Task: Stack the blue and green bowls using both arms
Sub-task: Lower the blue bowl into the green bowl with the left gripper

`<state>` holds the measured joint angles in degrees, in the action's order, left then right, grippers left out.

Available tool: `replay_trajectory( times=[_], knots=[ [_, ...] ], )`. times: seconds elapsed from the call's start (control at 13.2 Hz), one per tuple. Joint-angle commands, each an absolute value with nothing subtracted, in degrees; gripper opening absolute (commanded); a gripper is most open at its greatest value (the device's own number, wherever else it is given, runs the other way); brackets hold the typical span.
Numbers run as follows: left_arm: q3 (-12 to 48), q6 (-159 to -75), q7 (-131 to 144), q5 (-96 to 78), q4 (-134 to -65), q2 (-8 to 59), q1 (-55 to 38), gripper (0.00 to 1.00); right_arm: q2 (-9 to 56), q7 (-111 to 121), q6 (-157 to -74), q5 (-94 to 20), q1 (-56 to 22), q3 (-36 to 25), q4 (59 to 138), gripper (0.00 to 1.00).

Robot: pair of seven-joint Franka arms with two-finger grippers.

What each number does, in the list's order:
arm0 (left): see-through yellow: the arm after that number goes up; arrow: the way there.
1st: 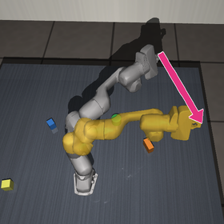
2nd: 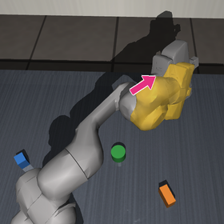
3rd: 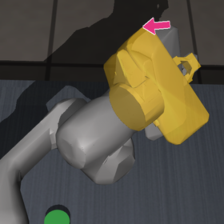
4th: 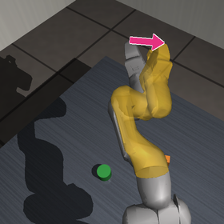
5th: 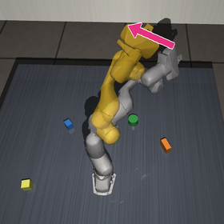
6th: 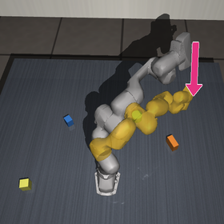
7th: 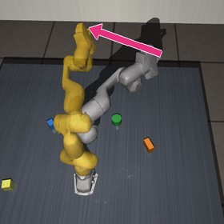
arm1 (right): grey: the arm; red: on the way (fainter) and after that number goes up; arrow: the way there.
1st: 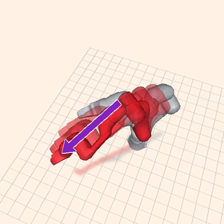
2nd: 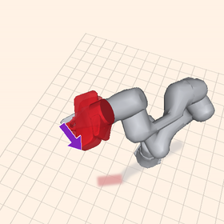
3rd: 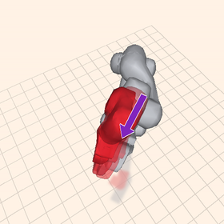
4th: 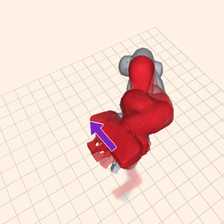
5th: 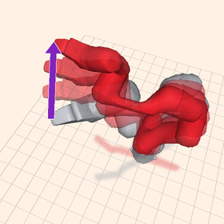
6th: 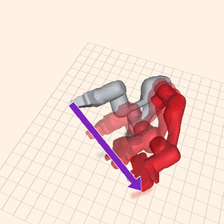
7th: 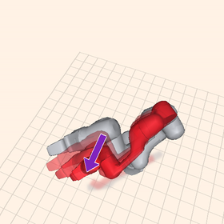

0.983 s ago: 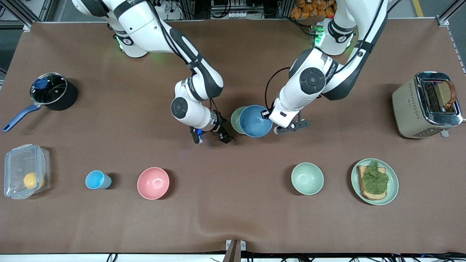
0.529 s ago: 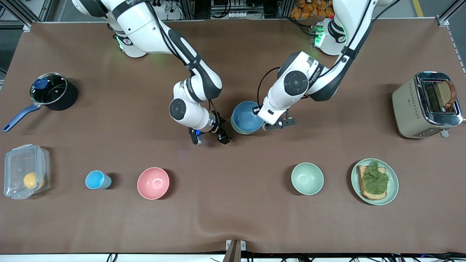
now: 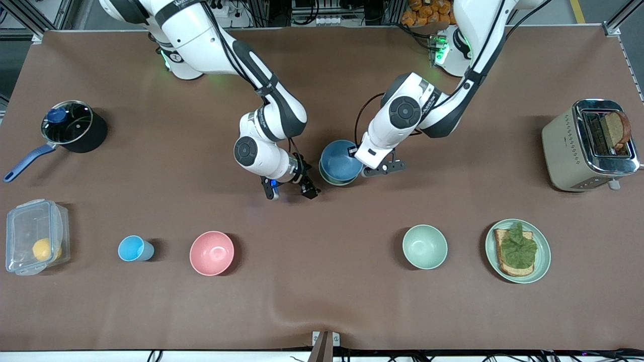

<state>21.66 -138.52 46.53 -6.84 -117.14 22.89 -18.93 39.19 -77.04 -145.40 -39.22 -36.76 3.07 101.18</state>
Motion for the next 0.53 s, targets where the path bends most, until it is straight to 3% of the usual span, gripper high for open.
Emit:
replay_trajectory(
  times=[0.0, 0.45],
  knots=[
    [21.36, -141.06, 47.72, -7.38, -117.95, 23.11, -19.86, 0.0, 39.2, -76.03, -145.11, -40.43, -35.51, 4.22, 101.07, 1.0],
    [21.18, -141.77, 47.72, -5.54, -118.04, 24.17, -20.65, 0.0, 39.02, -76.11, -145.11, -40.43, -35.51, 4.22, 101.07, 1.0]
  ],
)
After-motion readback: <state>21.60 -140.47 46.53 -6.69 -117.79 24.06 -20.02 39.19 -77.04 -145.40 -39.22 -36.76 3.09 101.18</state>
